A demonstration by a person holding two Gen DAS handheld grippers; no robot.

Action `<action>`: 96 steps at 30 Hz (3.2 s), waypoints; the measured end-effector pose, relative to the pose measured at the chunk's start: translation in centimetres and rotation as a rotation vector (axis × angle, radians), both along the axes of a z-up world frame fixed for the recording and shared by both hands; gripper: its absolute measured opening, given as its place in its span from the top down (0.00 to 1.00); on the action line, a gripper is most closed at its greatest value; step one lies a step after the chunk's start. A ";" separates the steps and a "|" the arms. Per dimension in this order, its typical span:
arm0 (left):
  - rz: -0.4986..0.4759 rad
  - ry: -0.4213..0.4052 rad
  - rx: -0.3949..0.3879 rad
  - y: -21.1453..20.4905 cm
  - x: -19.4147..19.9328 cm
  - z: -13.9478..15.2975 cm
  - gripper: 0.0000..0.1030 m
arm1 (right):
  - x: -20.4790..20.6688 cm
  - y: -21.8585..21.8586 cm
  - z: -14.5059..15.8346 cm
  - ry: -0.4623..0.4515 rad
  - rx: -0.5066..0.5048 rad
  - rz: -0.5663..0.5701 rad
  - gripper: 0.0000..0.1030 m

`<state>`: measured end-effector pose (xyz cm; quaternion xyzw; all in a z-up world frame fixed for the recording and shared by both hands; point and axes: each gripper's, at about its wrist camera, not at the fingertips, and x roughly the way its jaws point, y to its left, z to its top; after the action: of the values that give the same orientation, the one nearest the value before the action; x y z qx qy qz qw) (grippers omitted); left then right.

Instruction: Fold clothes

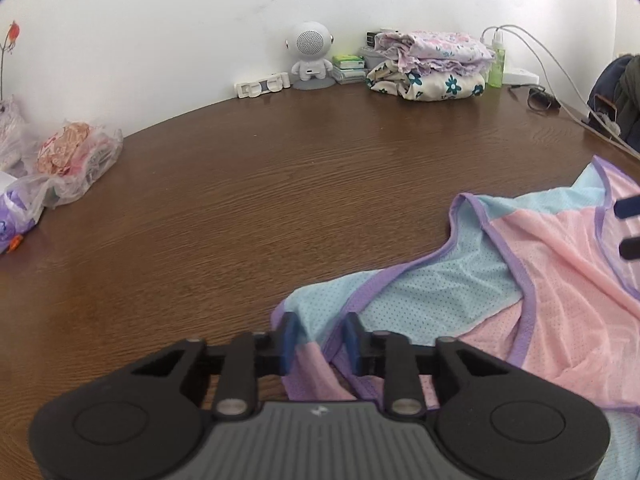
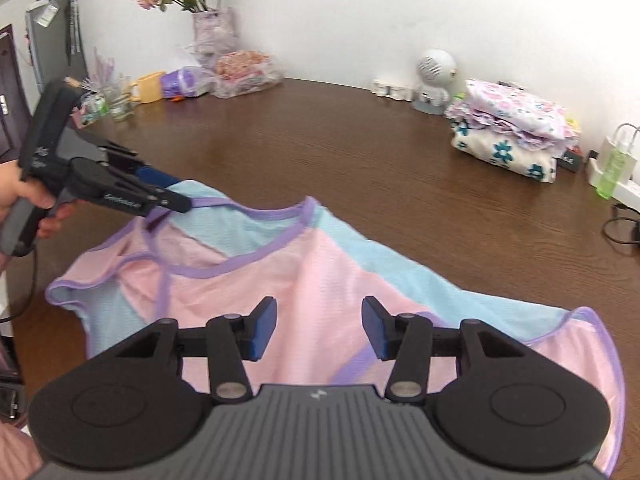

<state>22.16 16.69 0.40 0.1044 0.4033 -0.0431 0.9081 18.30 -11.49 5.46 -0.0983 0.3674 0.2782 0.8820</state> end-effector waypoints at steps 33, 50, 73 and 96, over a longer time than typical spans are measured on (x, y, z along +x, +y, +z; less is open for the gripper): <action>-0.501 0.117 0.223 -11.9 9.3 0.4 0.67 | 7.7 -6.8 -2.6 0.050 -0.333 0.198 0.67; -0.545 -0.062 0.364 -13.5 8.2 0.8 0.99 | 10.8 -5.0 -0.3 -0.013 -0.392 0.180 0.98; -0.342 -0.054 0.444 -12.1 9.2 -1.5 0.93 | 17.4 -5.2 -3.8 -0.014 -0.200 -0.024 0.97; -0.412 0.088 0.018 -12.3 -10.5 2.3 0.38 | -4.1 -10.6 -0.7 0.166 -0.102 0.231 0.58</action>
<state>11.67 4.37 2.66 0.1909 0.4129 -0.2289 0.8606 14.15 -22.12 4.74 -0.1612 0.4389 0.3661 0.8046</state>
